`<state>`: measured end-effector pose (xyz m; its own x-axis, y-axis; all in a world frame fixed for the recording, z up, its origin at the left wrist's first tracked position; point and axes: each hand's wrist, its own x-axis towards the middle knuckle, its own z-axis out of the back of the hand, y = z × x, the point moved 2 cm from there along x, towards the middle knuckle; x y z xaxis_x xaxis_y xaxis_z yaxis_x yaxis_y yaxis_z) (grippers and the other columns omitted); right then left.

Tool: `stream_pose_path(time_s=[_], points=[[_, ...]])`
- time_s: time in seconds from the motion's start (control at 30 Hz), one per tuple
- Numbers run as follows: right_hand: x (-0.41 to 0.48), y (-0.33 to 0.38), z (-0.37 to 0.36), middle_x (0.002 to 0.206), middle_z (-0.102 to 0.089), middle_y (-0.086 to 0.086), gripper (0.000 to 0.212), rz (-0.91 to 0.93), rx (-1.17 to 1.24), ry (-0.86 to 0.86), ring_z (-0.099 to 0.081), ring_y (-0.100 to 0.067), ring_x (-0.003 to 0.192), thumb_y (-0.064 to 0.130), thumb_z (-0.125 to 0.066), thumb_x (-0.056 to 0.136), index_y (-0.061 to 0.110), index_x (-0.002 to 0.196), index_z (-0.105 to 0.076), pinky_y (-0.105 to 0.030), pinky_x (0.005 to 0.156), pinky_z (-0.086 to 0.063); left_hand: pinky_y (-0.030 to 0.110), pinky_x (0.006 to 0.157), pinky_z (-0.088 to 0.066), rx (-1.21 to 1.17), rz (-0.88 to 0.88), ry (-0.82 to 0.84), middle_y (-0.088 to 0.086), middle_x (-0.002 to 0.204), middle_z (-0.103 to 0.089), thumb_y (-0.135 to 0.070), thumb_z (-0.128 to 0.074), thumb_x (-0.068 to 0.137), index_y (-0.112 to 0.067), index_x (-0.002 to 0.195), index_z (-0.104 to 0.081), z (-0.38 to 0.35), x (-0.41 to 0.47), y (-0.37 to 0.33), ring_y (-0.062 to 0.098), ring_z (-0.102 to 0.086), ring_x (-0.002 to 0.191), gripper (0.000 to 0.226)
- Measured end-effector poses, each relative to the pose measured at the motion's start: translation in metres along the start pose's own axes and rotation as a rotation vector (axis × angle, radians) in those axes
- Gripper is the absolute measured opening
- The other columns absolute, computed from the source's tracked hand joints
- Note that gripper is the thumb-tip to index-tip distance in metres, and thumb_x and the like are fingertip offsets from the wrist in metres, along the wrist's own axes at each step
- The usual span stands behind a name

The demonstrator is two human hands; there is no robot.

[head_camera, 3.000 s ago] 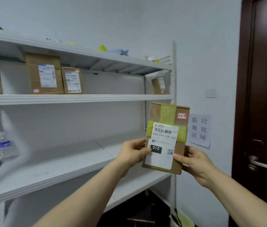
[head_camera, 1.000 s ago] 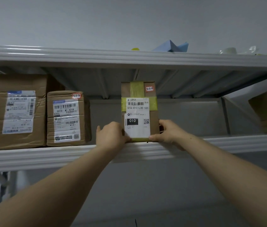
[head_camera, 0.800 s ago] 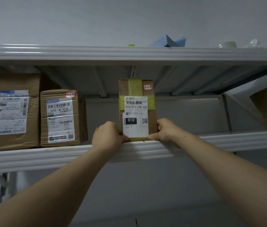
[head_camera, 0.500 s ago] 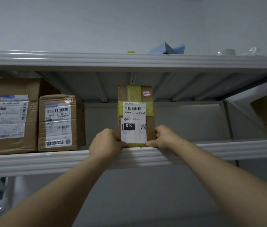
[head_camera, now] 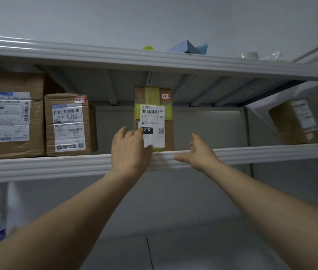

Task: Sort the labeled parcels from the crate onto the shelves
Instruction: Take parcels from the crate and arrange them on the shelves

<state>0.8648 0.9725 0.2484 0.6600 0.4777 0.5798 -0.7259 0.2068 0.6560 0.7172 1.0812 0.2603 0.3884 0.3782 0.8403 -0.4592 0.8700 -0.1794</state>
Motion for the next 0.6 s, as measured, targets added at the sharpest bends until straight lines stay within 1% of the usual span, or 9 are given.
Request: stream_pose_path(time_s=[0.07, 0.17, 0.27, 0.33, 0.43, 0.53, 0.6], points=[[-0.025, -0.002, 0.013, 0.153, -0.03, -0.009, 0.099, -0.024, -0.074, -0.051, -0.032, -0.024, 0.139, 0.028, -0.077, 0.078, 0.01, 0.151, -0.013, -0.037, 0.112, -0.033, 0.036, 0.112, -0.022, -0.071, -0.086, 0.01, 0.004, 0.14, -0.051, -0.031, -0.055, 0.093, -0.016, 0.138, -0.044, 0.005, -0.014, -0.01, 0.026, -0.026, 0.139, 0.049], [-0.069, -0.009, 0.028, 0.148, -0.036, -0.009, 0.094, -0.108, -0.104, -0.107, -0.038, -0.025, 0.134, 0.027, -0.078, 0.077, 0.011, 0.149, -0.021, -0.036, 0.107, -0.038, 0.033, 0.105, -0.03, -0.237, -0.194, 0.055, 0.003, 0.136, -0.052, -0.026, -0.055, 0.092, -0.016, 0.137, -0.047, 0.008, -0.042, -0.028, 0.023, -0.035, 0.132, 0.046], [-0.129, -0.022, 0.037, 0.146, -0.041, -0.009, 0.085, -0.221, -0.148, -0.177, -0.044, -0.025, 0.13, 0.028, -0.08, 0.075, 0.01, 0.143, -0.034, -0.039, 0.106, -0.04, 0.036, 0.098, -0.038, -0.411, -0.248, 0.185, 0.002, 0.135, -0.052, -0.028, -0.055, 0.091, -0.021, 0.139, -0.045, -0.001, -0.078, -0.042, 0.022, -0.039, 0.128, 0.05], [-0.179, -0.037, 0.041, 0.143, -0.044, -0.01, 0.079, -0.346, -0.18, -0.199, -0.047, -0.025, 0.128, 0.029, -0.078, 0.077, 0.009, 0.141, -0.038, -0.034, 0.105, -0.039, 0.037, 0.096, -0.043, -0.474, -0.297, 0.333, 0.004, 0.136, -0.052, -0.032, -0.056, 0.089, -0.023, 0.141, -0.043, -0.012, -0.11, -0.054, 0.024, -0.045, 0.126, 0.054], [-0.268, -0.059, 0.044, 0.143, -0.045, -0.007, 0.071, -0.529, -0.211, -0.199, -0.046, -0.02, 0.129, 0.033, -0.073, 0.081, 0.01, 0.14, -0.041, -0.027, 0.103, -0.037, 0.035, 0.096, -0.045, -0.584, -0.355, 0.622, 0.004, 0.138, -0.051, -0.036, -0.058, 0.088, -0.028, 0.143, -0.04, -0.024, -0.178, -0.078, 0.023, -0.051, 0.123, 0.058], [-0.372, -0.073, 0.054, 0.142, -0.045, -0.006, 0.069, -0.734, -0.234, -0.263, -0.045, -0.019, 0.128, 0.035, -0.071, 0.082, 0.012, 0.14, -0.042, -0.025, 0.103, -0.036, 0.031, 0.096, -0.044, -0.69, -0.421, 0.87, 0.001, 0.136, -0.054, -0.035, -0.06, 0.085, -0.03, 0.142, -0.042, -0.021, -0.26, -0.11, 0.021, -0.052, 0.122, 0.059], [-0.443, -0.076, 0.066, 0.143, -0.043, -0.005, 0.067, -0.869, -0.232, -0.319, -0.044, -0.019, 0.129, 0.037, -0.07, 0.083, 0.012, 0.14, -0.042, -0.027, 0.103, -0.037, 0.03, 0.098, -0.044, -0.753, -0.47, 1.023, 0.003, 0.135, -0.056, -0.034, -0.062, 0.084, -0.027, 0.142, -0.042, -0.011, -0.315, -0.137, 0.021, -0.053, 0.122, 0.062]])
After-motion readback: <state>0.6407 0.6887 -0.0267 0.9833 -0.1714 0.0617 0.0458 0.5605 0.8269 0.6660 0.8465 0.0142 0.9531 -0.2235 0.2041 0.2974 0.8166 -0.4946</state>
